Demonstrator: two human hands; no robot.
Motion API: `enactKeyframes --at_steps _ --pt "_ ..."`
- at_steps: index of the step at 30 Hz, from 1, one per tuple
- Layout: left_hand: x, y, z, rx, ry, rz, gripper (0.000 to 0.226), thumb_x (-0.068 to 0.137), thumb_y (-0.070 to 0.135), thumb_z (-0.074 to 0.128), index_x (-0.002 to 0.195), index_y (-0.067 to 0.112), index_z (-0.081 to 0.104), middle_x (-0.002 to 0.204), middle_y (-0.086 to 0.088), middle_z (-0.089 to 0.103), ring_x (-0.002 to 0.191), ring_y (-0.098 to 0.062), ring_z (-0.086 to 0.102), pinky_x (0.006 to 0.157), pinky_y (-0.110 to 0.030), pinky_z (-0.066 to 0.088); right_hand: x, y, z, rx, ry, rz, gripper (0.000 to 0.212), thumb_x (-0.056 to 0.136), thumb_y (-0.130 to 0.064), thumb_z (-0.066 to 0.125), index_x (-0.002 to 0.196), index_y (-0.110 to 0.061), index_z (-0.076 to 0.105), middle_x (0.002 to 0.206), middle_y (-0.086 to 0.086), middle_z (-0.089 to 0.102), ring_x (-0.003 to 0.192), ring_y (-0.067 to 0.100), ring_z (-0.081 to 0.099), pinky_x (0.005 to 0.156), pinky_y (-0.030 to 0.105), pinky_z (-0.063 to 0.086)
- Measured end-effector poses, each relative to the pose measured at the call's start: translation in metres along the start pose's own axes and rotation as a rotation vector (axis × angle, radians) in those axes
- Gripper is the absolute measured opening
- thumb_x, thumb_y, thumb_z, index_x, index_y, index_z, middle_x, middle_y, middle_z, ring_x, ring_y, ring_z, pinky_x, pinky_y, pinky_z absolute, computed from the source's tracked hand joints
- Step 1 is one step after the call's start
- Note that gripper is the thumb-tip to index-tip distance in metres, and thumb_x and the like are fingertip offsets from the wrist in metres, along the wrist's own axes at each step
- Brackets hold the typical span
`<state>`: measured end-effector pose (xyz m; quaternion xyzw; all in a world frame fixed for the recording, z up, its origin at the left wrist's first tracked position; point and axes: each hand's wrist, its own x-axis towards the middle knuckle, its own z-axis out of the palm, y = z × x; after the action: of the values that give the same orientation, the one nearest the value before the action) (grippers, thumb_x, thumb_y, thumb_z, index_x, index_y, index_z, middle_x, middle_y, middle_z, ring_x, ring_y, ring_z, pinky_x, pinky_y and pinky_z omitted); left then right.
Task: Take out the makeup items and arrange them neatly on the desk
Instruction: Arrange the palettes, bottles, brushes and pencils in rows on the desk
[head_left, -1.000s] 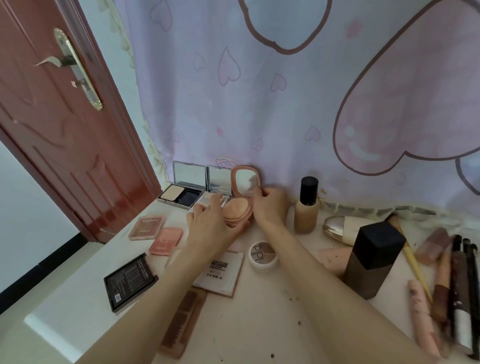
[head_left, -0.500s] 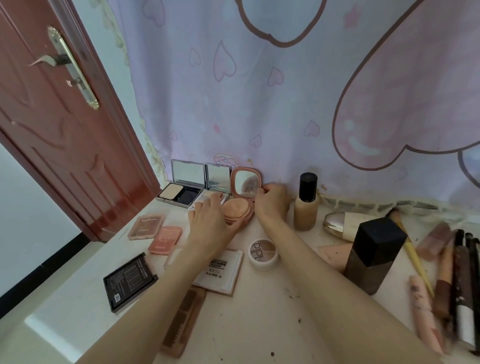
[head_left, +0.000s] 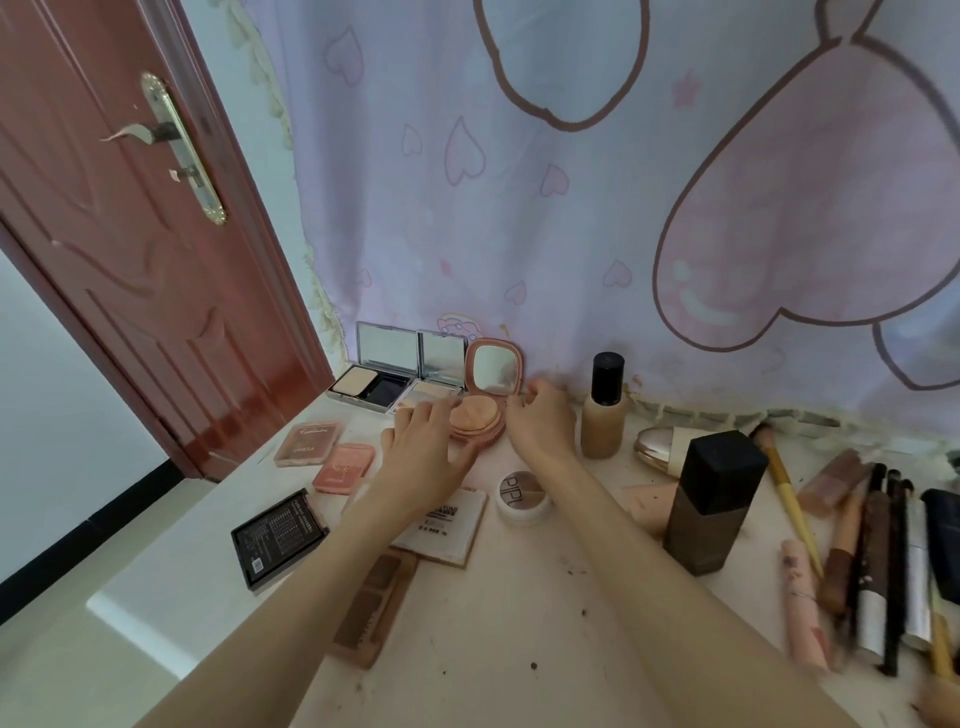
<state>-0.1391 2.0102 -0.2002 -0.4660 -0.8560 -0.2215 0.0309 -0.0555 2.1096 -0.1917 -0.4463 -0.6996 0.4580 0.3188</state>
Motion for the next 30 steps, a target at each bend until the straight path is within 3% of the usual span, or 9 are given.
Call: enactKeyframes --at_steps 3,7,10,12,15,21,27,30 --pt "-0.021 -0.004 -0.018 -0.054 -0.057 0.088 0.044 0.094 0.027 0.049 0.136 0.020 0.039 0.137 -0.003 0.041 0.128 -0.023 0.029 0.104 -0.036 0.025 -0.028 -0.002 -0.009 -0.017 -0.024 -0.153 0.031 0.095 -0.011 0.043 0.123 -0.008 0.056 0.124 0.009 0.059 0.117 0.022 0.051 0.091 0.023 0.037" --pt "-0.057 -0.015 -0.039 -0.127 -0.027 0.119 0.036 0.095 0.013 0.045 0.131 0.015 0.046 0.134 -0.006 0.046 0.126 -0.021 0.035 0.105 -0.028 0.025 -0.077 0.001 -0.013 -0.177 -0.052 -0.459 0.028 0.095 -0.011 0.046 0.118 -0.011 0.061 0.117 0.005 0.060 0.102 0.015 0.053 0.082 0.014 0.033" --pt "-0.084 -0.026 -0.045 -0.143 -0.007 0.092 0.035 0.095 0.009 0.044 0.129 0.015 0.049 0.133 -0.005 0.047 0.127 -0.020 0.036 0.102 -0.025 0.023 -0.106 0.008 -0.007 -0.343 -0.199 -0.604 0.032 0.096 -0.014 0.042 0.124 -0.011 0.056 0.130 0.004 0.052 0.118 0.018 0.045 0.097 0.020 0.028" --pt "-0.097 -0.032 -0.047 -0.132 0.012 0.050 0.036 0.095 0.010 0.043 0.129 0.016 0.050 0.134 -0.003 0.047 0.127 -0.019 0.035 0.101 -0.027 0.026 -0.116 0.015 0.000 -0.501 -0.330 -0.652 0.035 0.097 -0.018 0.041 0.130 -0.009 0.049 0.143 0.007 0.039 0.135 0.018 0.029 0.107 0.022 0.018" --pt "-0.115 -0.039 -0.045 -0.090 0.020 0.033 0.036 0.095 0.019 0.047 0.130 0.015 0.050 0.133 -0.004 0.050 0.126 -0.020 0.039 0.103 -0.030 0.030 -0.118 0.014 0.005 -0.696 -0.446 -0.615 0.038 0.096 -0.021 0.042 0.131 -0.007 0.042 0.151 0.014 0.024 0.143 0.026 0.010 0.115 0.033 0.008" --pt "-0.137 -0.038 -0.038 -0.074 0.035 0.146 0.036 0.093 0.028 0.052 0.123 0.009 0.059 0.129 -0.005 0.055 0.124 -0.021 0.044 0.106 -0.034 0.032 -0.109 -0.005 0.006 -0.853 -0.538 -0.522 0.039 0.092 -0.025 0.050 0.123 -0.006 0.039 0.128 0.017 0.042 0.122 0.034 0.036 0.099 0.038 0.032" --pt "-0.140 -0.039 -0.039 -0.121 0.052 0.121 0.038 0.094 0.025 0.048 0.128 0.007 0.053 0.134 -0.005 0.050 0.126 -0.017 0.042 0.105 -0.020 0.025 -0.109 -0.014 0.003 -1.009 -0.530 -0.479 0.053 0.087 -0.033 0.054 0.131 -0.010 0.035 0.125 0.020 0.045 0.116 0.036 0.037 0.089 0.041 0.034" --pt "-0.143 -0.040 -0.037 -0.115 0.074 0.108 0.039 0.094 0.023 0.049 0.129 0.008 0.052 0.135 -0.004 0.050 0.125 -0.017 0.043 0.103 -0.018 0.026 -0.114 -0.011 -0.002 -0.901 -0.392 -0.483 0.054 0.084 -0.036 0.055 0.130 -0.013 0.039 0.122 0.017 0.047 0.110 0.034 0.038 0.086 0.039 0.033"
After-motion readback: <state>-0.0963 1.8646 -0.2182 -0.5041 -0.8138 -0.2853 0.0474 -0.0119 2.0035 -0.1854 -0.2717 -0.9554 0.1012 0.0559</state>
